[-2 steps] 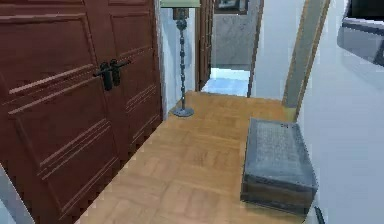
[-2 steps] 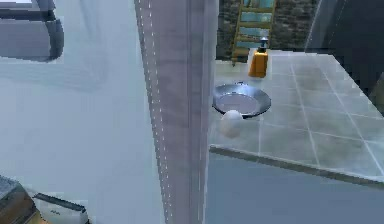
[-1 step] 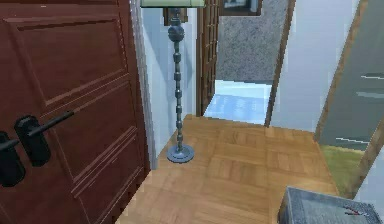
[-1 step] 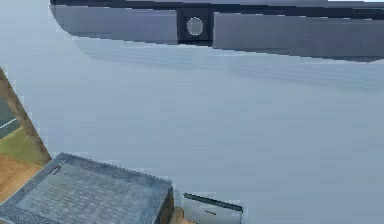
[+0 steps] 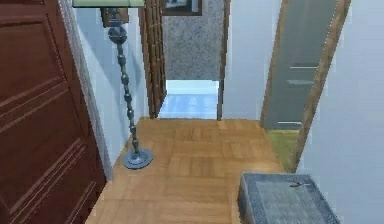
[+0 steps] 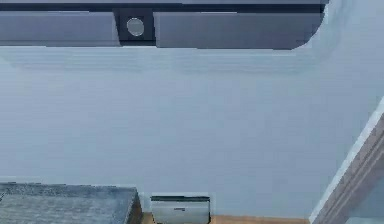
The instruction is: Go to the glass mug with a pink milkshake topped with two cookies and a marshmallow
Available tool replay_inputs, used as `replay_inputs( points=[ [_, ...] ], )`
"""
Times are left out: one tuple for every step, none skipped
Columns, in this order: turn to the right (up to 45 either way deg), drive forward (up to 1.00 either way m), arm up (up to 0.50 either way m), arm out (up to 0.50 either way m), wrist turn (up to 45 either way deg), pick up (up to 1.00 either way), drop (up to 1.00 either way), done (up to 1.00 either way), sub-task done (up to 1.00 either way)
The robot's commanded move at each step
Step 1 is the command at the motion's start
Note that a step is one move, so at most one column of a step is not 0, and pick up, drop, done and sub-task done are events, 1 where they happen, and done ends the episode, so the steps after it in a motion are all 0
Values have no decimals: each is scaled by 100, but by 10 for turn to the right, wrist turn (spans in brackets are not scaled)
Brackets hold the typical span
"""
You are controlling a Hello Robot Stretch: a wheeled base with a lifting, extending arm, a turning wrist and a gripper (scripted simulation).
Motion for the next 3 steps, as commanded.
replay_inputs(
  points=[
    [0, 10, 0, 0, 0, 0, 0, 0, 0],
    [60, 0, 0, 0, 0, 0, 0, 0, 0],
    [0, 100, 0, 0, 0, 0, 0, 0, 0]
  ],
)
